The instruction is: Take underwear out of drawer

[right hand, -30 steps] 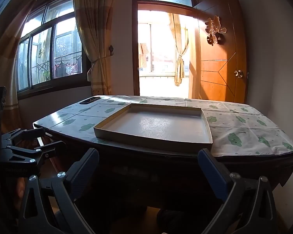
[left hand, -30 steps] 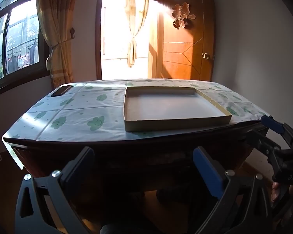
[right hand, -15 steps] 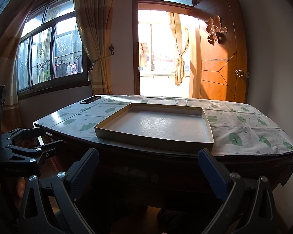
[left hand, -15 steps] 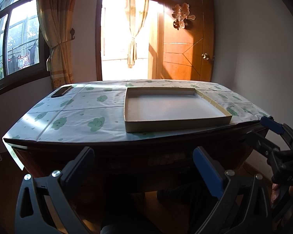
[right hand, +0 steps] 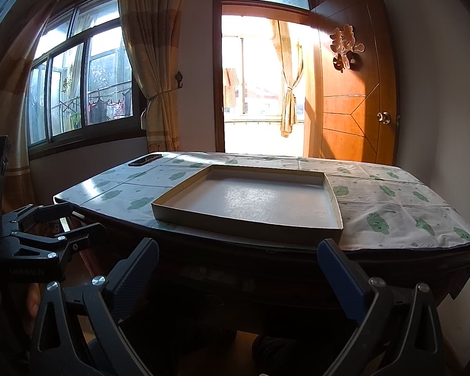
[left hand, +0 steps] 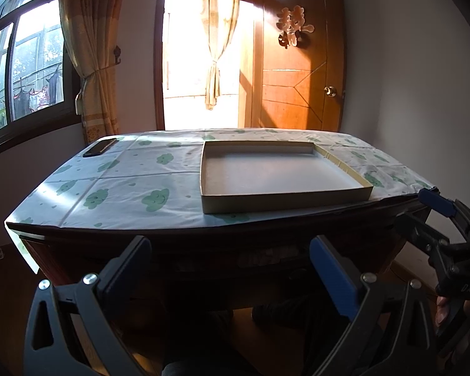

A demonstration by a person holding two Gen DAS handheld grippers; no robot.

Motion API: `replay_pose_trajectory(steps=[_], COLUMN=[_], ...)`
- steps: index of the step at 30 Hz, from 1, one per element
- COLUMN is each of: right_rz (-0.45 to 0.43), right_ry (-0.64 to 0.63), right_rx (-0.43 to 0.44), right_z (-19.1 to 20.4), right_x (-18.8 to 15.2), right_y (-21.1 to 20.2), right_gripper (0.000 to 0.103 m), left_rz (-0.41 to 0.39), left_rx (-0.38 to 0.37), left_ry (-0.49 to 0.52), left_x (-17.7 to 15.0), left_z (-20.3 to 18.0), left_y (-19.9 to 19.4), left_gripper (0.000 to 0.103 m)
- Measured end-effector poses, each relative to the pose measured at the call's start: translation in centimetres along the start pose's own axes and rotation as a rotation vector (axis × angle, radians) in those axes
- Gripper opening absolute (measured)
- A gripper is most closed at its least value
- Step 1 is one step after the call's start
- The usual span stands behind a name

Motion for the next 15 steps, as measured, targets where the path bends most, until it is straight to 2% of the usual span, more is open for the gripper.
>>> replay_pose_trajectory(steps=[15], right_rz=[0.0], right_ry=[0.002], right_rx=[-0.002], right_z=[0.06], right_x=[-0.44], right_y=[0.18], right_gripper=[0.103], left_rz=[-0.006], left_rx=[0.005], left_ry=[0.006], left_x=[0.08], left_z=[-0.02], left_y=[-0.03], left_gripper=[0.103])
Point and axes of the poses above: each gripper's, at about its wrist camera, not at the fingertips, and y roughly the way its jaws point, z to its left, x to its top, the point moved 7 cm from there along y, roughly the way its jaws point
